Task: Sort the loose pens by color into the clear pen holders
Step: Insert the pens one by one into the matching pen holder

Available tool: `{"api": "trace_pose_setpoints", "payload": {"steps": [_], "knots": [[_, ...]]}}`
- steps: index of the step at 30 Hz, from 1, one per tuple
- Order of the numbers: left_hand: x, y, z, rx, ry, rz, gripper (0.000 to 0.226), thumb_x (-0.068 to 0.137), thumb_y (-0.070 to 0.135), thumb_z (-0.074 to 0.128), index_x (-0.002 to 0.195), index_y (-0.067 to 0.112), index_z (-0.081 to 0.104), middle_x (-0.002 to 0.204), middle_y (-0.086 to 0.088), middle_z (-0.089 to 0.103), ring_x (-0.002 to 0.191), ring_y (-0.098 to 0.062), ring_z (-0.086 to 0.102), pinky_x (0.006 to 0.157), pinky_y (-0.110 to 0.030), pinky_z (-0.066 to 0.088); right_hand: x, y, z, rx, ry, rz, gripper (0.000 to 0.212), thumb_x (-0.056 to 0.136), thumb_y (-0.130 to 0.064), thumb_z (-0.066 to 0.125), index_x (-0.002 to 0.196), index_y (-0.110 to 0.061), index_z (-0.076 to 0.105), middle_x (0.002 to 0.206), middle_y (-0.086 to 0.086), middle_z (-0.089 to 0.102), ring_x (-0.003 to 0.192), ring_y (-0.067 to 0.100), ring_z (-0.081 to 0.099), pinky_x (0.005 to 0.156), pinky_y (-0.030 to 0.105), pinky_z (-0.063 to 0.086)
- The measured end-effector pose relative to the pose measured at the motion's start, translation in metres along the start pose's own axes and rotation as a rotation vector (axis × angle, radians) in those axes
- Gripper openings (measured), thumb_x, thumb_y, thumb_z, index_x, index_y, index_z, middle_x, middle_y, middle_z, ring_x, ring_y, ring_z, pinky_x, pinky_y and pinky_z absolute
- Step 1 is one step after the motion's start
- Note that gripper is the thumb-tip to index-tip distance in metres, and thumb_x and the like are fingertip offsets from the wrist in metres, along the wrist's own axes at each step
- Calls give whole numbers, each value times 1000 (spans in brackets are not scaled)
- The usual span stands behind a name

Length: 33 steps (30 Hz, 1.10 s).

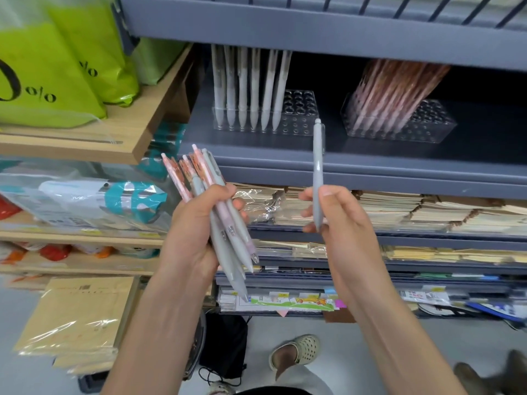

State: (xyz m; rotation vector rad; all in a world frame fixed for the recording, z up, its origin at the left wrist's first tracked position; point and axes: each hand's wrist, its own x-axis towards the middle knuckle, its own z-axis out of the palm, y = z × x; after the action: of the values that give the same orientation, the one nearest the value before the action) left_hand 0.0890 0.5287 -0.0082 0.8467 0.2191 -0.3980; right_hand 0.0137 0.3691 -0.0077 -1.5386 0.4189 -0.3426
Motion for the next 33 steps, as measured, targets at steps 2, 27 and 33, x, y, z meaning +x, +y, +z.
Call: {"api": "trace_pose_setpoints", "payload": {"steps": [2, 27, 33], "knots": [[0, 1, 0, 15, 2, 0, 24, 86, 4, 65, 104, 8, 49, 65, -5, 53, 53, -14, 54, 50, -25, 53, 8, -3, -2, -43, 80, -28, 23, 98, -38, 52, 96, -29, 73, 70, -16, 55, 64, -2, 47, 63, 16, 43], [0, 3, -9, 77, -3, 9, 38, 71, 11, 72, 103, 7, 50, 61, -5, 55, 50, -17, 55, 48, -26, 52, 215, -72, 33, -875, 77, -462, 31, 91, -21, 50, 117, -11, 63, 120, 14, 64, 111, 30, 59, 87, 26, 45], [-2, -1, -12, 67, 14, -7, 36, 78, 8, 70, 107, 7, 48, 63, -5, 56, 52, -16, 56, 49, -26, 52, 216, -78, 36, -1016, 37, -398, 35, 96, -24, 47, 125, -8, 58, 127, 16, 60, 116, 35, 56, 95, 37, 48]]}}
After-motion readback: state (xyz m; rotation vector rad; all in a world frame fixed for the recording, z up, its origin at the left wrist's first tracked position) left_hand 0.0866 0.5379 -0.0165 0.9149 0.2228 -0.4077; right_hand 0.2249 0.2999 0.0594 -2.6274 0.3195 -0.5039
